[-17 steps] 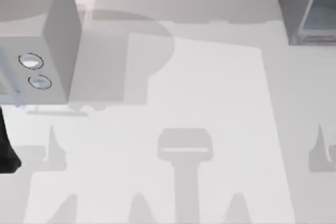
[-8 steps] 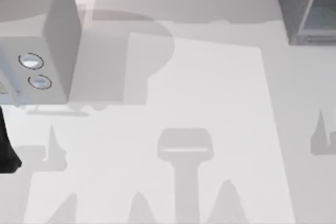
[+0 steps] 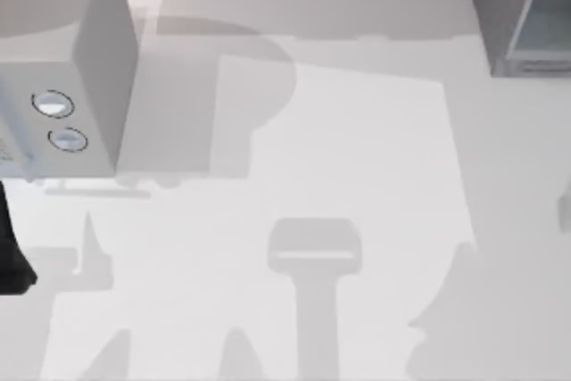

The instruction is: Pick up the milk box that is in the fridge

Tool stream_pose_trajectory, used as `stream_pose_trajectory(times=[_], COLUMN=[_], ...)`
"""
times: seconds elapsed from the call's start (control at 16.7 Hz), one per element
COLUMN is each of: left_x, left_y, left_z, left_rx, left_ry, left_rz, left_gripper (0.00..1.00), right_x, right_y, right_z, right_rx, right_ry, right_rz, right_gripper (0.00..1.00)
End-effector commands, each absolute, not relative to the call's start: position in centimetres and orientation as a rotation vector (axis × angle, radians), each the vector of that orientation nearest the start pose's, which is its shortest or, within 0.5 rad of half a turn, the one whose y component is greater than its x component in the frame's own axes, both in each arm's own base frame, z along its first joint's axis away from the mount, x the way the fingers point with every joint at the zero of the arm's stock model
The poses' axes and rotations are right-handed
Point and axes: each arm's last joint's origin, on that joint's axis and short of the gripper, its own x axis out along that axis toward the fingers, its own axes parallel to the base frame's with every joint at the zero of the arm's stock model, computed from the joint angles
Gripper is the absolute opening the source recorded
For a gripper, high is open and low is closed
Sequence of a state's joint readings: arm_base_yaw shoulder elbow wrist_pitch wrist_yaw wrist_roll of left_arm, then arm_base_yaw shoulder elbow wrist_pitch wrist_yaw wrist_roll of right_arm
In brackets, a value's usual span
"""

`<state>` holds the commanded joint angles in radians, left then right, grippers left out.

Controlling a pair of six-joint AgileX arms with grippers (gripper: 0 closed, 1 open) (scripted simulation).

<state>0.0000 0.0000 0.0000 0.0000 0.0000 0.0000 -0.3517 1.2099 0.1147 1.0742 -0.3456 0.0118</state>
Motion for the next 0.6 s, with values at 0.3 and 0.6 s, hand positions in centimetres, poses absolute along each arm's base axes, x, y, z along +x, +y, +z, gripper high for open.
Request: stream_pose_trajectory(times=[0.3,0.6], left_x=[10.6,10.6], left_y=[-0.1,-0.1], left_z=[16.0,16.0], left_rx=[0.000,0.000], left_ry=[0.000,0.000], left_rz=[0.000,0.000], left_gripper=[1.00,1.00], right_x=[20.1,20.5], right_y=[-8.6,-10.1], right_z=[12.5,11.1], right_rx=[0.014,0.001], right_ry=[0.029,0.001], right_rz=[0.001,0.000], right_gripper=[1.00,1.00])
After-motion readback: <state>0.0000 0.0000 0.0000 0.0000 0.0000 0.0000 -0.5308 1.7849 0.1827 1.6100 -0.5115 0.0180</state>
